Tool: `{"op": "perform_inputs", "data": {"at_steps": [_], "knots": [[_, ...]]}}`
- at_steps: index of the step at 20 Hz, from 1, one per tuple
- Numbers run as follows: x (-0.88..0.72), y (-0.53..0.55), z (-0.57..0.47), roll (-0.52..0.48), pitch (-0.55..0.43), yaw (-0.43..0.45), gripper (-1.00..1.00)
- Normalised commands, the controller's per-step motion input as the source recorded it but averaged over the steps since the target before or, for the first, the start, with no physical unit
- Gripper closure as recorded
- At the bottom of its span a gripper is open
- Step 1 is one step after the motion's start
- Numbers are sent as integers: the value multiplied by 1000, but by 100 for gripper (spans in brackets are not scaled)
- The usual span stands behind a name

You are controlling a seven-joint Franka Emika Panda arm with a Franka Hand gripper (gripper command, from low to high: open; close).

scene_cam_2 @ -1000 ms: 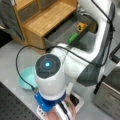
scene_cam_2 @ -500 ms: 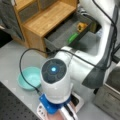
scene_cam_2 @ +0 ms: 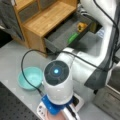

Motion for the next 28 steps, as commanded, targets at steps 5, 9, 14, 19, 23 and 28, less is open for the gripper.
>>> {"op": "perform_inputs", "data": {"at_steps": [5,9,14,19,23,28], "knots": [[-188,-185,-62,-101,-71,34,-100],[-232,-169,-81,-82,-87,66,-100],[-278,-118,-103,-73,-105,81,-100],[-272,-100,-86,-70,-116,84,-100],[-258,-96,-68,-75,-127,82,-100],[-285,-90,-78,-82,-134,85,-100]]}}
